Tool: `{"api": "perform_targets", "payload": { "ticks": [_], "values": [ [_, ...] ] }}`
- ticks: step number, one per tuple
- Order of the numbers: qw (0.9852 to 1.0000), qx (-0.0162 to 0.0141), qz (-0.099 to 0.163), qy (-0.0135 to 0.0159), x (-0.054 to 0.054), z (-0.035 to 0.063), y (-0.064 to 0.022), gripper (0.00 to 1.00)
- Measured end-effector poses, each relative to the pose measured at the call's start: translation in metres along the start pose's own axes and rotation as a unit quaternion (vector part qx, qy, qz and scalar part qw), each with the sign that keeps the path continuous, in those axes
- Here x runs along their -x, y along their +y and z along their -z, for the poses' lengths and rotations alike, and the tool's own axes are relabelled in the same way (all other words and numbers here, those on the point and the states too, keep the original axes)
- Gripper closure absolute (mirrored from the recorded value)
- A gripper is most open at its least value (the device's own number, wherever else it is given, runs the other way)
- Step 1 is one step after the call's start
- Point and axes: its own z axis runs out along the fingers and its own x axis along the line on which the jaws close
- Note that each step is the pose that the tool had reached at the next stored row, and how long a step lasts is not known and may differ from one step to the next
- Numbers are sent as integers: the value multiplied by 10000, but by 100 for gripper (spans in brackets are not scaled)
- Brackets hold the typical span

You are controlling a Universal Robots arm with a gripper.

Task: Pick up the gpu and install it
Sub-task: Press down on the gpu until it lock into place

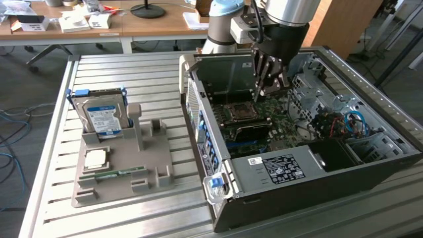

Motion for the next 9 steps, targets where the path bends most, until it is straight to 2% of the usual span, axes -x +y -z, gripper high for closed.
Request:
{"api": "perform_targets", "payload": {
  "ticks": [4, 9],
  "values": [
    [10000, 1, 0, 0, 0, 0, -1, 89],
    [10000, 2, -1, -3, 0, -5, -53, 89]
  ]
}}
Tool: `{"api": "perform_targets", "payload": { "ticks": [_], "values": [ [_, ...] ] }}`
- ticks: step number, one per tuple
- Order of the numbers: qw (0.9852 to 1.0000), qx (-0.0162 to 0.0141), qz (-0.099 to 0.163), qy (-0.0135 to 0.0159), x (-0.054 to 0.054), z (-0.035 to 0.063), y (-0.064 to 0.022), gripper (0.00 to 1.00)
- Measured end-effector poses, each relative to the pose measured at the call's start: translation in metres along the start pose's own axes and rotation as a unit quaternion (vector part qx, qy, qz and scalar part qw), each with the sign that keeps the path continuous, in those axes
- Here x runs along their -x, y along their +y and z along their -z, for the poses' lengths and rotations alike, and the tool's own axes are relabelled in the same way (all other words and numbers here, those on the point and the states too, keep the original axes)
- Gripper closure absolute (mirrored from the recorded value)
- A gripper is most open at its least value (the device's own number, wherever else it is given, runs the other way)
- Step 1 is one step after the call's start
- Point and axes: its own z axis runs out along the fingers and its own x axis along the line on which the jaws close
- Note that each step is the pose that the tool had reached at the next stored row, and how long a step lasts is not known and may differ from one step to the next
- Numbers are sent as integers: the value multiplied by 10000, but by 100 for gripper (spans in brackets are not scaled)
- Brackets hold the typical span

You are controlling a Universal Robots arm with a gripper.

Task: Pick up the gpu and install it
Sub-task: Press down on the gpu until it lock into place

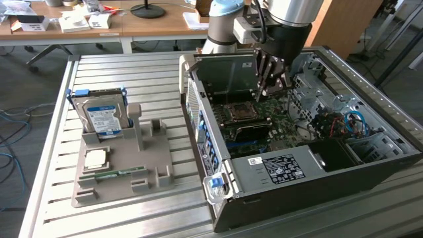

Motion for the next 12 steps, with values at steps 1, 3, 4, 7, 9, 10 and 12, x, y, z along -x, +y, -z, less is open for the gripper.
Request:
{"api": "perform_targets", "payload": {
  "ticks": [1, 3, 4, 7, 9, 10, 12],
  "values": [
    [10000, 0, -1, 0, 1, -2, 0, 89],
    [10000, 0, -1, -11, 0, -27, -2, 89],
    [10000, 0, -2, -19, -1, -46, -4, 89],
    [10000, 0, -3, -36, -2, -101, -3, 89],
    [10000, 0, -3, -45, -3, -137, -3, 89],
    [10000, 0, -3, -48, -3, -156, -3, 89],
    [10000, 0, -3, -53, -4, -191, -2, 89]
  ]
}}
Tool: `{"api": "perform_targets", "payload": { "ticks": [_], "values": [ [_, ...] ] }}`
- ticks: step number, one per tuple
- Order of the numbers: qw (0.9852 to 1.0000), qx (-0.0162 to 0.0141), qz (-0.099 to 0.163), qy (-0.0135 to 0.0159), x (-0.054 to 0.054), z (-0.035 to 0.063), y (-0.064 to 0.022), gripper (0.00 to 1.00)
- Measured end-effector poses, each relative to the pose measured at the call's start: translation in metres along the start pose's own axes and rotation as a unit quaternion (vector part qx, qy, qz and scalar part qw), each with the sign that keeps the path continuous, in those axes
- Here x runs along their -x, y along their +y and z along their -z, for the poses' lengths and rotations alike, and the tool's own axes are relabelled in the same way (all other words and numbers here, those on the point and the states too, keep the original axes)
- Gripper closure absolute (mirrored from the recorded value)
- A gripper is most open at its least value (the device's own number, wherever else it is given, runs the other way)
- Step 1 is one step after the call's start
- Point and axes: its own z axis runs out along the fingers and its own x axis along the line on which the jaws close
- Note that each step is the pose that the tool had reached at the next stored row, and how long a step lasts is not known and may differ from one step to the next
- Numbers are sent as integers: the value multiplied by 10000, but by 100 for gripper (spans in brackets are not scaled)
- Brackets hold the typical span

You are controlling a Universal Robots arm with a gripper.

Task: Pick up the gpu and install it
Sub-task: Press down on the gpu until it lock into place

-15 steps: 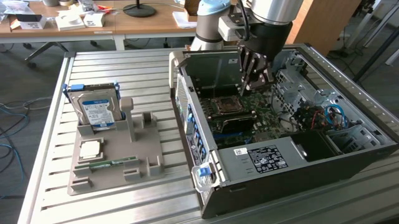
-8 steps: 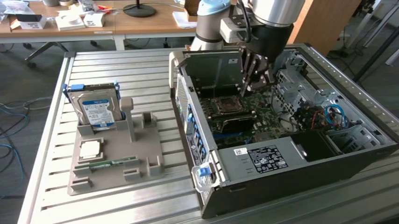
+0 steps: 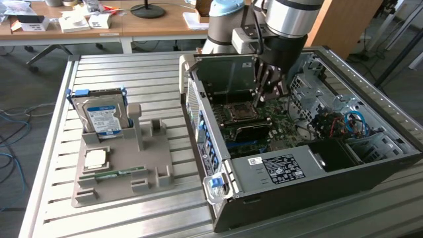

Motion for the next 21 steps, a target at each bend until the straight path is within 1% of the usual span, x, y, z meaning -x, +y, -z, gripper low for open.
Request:
{"api": "perform_targets", "payload": {
  "ticks": [4, 11, 15, 17, 21],
  "values": [
    [10000, 0, 0, -6, -3, -73, 1, 89],
    [10000, 2, 0, -5, -7, -200, 4, 89],
    [10000, 18, -8, -5, -8, -272, 6, 89],
    [10000, 28, -21, -5, -7, -292, 17, 89],
    [10000, 33, -64, -4, -6, -320, 45, 89]
  ]
}}
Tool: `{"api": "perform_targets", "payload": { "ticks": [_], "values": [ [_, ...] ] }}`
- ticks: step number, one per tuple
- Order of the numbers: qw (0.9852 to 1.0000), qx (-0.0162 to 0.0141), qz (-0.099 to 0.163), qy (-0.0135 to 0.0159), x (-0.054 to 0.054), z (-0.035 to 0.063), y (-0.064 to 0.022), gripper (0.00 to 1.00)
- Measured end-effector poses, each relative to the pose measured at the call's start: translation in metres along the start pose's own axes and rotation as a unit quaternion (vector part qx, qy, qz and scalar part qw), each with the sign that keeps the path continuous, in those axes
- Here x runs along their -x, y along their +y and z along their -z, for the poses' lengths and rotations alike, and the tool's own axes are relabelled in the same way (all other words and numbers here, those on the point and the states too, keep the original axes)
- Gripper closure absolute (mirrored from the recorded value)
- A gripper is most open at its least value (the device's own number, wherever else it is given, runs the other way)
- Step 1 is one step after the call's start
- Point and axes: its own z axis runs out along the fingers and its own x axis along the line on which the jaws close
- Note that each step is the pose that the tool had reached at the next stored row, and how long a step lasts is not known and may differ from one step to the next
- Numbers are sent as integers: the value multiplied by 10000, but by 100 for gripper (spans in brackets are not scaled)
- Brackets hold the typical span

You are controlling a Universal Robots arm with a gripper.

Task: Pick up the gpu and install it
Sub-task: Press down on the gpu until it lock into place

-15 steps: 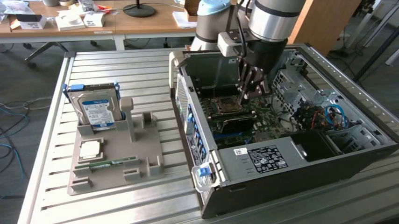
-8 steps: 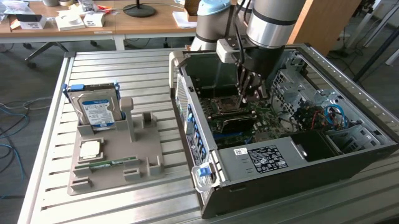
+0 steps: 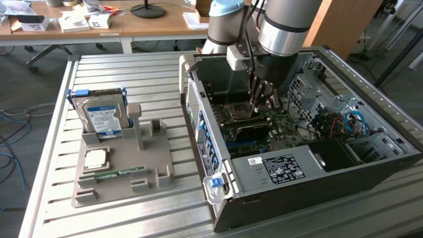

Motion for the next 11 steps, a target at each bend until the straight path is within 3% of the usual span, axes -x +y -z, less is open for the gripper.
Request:
{"api": "perform_targets", "payload": {
  "ticks": [11],
  "values": [
    [9999, 13, -104, 1, 9, -116, 22, 89]
  ]
}}
